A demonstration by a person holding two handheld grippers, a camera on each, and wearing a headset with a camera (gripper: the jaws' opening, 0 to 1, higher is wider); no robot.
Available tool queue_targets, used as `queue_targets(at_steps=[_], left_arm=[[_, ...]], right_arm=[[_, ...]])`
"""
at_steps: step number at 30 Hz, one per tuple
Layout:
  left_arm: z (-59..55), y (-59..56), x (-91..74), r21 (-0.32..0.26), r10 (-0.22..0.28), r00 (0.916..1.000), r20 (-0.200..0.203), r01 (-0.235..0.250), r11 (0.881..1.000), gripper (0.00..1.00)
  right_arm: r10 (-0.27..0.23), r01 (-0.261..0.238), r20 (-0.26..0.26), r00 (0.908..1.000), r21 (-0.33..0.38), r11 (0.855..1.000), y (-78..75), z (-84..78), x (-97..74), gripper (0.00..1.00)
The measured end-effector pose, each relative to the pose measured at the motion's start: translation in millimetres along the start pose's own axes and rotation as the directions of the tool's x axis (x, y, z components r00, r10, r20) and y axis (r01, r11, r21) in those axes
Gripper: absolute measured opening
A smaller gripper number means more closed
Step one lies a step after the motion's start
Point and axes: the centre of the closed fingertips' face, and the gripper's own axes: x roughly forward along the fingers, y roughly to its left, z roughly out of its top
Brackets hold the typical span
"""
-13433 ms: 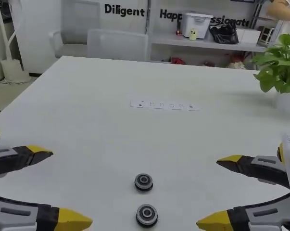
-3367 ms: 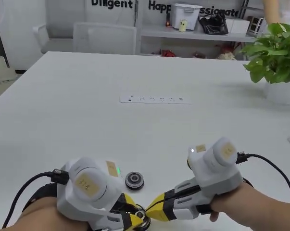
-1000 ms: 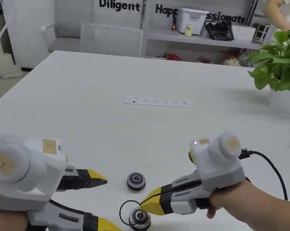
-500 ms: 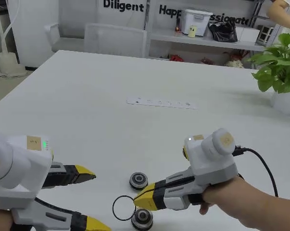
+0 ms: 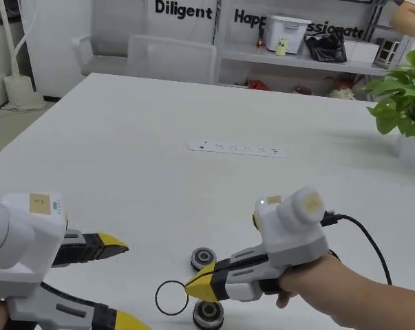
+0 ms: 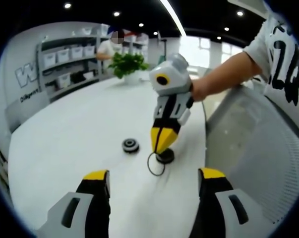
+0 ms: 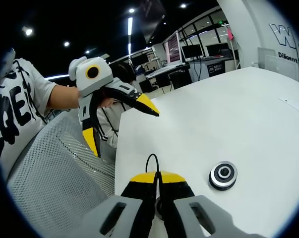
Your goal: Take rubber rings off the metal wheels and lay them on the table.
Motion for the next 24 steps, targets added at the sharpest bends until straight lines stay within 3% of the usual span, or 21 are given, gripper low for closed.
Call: queue_targets(at_steps=[11,24], left_arm=[[-3.5,0.9,-4.4,-0.002,0.011,0.9999,-0.008,-0.011,1.000,0.76],[-7.5,0.7,-6.4,0.007,0.011,0.9997,-0.022,-0.011,1.000,0.76]], right_arm=[[0.003,-0.003,-0.021,0.9998,-0.012,1.000,3.2,-6.3,12.7,0.00],[-0.033,0.030,-0.045,0.9985,-0.059,0.998,1.2,-10.7,22.4,0.00]])
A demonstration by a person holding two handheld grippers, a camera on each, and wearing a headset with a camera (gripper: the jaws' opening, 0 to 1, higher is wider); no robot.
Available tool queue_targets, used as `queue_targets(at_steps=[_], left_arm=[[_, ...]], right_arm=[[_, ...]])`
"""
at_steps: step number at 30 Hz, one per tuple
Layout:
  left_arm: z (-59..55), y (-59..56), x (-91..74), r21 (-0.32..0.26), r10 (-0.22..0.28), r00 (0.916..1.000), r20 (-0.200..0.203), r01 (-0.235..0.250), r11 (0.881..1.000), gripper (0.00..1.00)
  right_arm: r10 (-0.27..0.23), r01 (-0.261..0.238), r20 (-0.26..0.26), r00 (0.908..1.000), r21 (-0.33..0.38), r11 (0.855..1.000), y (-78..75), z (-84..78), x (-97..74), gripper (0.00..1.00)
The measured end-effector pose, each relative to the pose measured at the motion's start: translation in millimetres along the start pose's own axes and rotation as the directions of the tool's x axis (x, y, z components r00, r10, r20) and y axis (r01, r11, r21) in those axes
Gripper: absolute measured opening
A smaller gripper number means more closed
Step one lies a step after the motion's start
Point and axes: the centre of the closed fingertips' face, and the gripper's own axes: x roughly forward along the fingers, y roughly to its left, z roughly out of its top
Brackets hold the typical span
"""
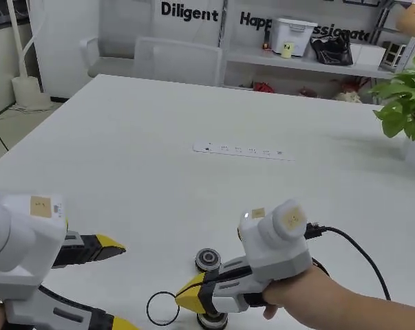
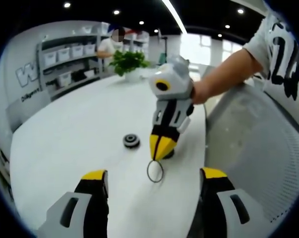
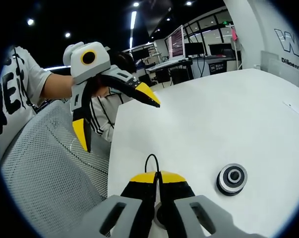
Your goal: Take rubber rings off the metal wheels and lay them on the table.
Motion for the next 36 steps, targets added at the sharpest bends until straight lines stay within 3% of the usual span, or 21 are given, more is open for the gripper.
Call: queue_targets(at_steps=[7,19,36], left_arm=[[-1.1,0.1,-0.3,0.000,-0.001,1.0000,-0.005,0.001,1.000,0.77],[2.1,-0.7,2.3,0.011,-0.009,0.9999,-0.012,0.009,1.000,0.77],[5.8,-4.5,9.3,0.032,-0.023,0.9991,-0.035,0.024,0.999,0.76]], right_arm=[[-0.013,0.013,-0.004,0.9999,-0.014,1.000,-2.3,-1.0,-1.8,0.00],[-0.033,0.033,0.002,0.9995,-0.032,0.999,-4.6,-0.2,-6.6,0.12],[-0.067,0.069,0.053,0.9964,-0.028,0.997,-10.2,8.1,-30.0,0.22]])
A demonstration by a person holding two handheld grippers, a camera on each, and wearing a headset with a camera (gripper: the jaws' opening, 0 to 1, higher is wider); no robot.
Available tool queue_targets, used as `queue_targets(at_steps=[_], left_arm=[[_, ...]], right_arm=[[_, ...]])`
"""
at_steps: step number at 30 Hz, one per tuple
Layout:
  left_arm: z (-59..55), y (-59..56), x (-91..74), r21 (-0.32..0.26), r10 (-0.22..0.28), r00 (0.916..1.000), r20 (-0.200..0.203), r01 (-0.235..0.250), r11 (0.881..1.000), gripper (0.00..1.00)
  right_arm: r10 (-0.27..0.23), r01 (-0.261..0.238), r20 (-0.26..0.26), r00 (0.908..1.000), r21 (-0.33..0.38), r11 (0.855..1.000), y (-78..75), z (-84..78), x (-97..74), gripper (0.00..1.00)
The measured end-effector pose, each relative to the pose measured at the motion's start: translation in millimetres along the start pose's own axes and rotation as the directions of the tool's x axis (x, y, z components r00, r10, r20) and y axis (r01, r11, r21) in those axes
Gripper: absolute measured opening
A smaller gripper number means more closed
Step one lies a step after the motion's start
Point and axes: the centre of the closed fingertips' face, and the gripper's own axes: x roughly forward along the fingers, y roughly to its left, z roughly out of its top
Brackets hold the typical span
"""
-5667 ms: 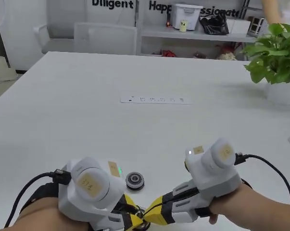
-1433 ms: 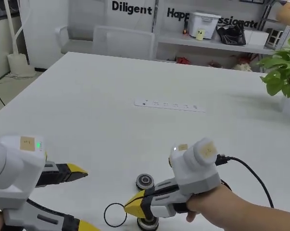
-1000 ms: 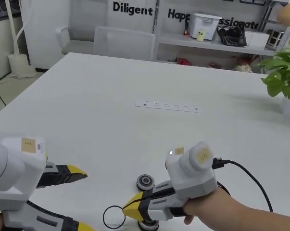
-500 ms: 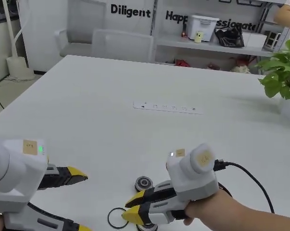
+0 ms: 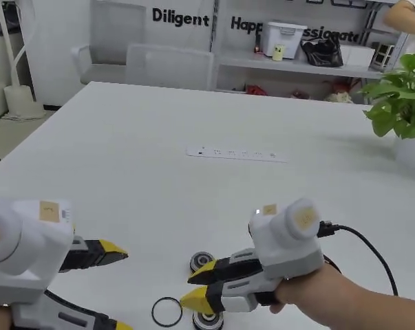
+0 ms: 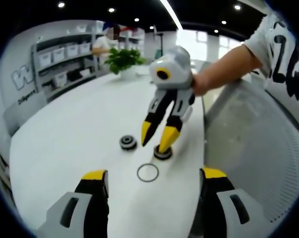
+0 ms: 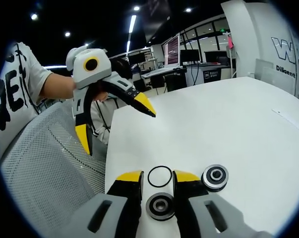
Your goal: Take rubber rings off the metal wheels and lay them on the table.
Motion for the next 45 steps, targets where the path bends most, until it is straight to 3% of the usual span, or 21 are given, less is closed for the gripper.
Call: queue_targets(at_steps=[13,24,45], left_arm=[[5.8,1.8,9.5,0.013,-0.009,0.9999,-0.007,0.009,1.000,0.75],[12.7,4.0,18.2,0.035,-0.025,0.9995,-0.018,0.025,0.999,0.74],[17.9,7.5,41.7,0.046,-0.059,0.9980,-0.022,0.060,0.997,0.69]], right_arm=[[-0.036,0.036,0.017,0.9992,-0.006,0.999,-9.2,0.6,-24.5,0.25],[-0.065,0.065,0.012,0.9978,-0.004,0.998,-16.9,-8.1,-42.8,0.28],[-0.066,0.065,-0.033,0.9973,-0.031,0.997,-20.5,-26.5,-50.2,0.31]])
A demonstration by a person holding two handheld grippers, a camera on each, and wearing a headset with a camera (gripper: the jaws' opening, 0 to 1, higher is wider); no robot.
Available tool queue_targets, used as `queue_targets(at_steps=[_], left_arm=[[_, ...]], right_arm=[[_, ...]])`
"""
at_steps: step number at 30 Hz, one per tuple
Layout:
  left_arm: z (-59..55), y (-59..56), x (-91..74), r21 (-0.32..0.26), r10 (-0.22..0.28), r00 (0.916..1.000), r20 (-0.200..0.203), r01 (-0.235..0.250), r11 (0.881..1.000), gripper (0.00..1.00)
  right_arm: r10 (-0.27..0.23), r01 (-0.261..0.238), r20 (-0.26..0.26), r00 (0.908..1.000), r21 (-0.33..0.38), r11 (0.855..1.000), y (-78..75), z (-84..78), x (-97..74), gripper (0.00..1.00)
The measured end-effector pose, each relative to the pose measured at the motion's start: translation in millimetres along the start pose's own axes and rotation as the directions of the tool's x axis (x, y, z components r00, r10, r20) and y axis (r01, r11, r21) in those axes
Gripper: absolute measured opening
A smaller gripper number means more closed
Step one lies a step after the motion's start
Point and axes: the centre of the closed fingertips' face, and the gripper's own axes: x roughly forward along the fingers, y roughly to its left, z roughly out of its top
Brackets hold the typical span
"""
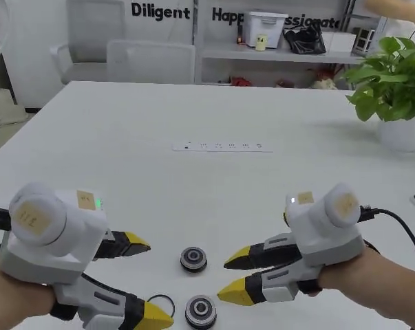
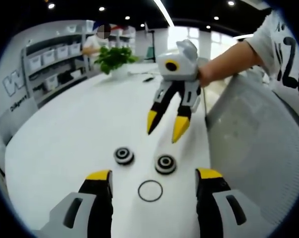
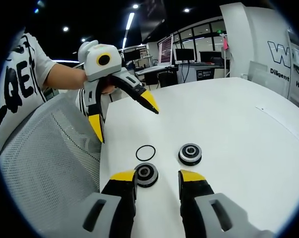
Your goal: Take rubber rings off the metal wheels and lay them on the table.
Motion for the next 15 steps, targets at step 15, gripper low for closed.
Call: queue_targets(at_steps=[15], left_arm=[[-2.3,-3.0,14.9,0.005,-0.029,0.9995,-0.011,0.029,1.000,0.62]], right_arm=[[0.029,-0.032,-0.057,0.9980,-0.040,0.999,6.6,-17.6,9.8,0.30]])
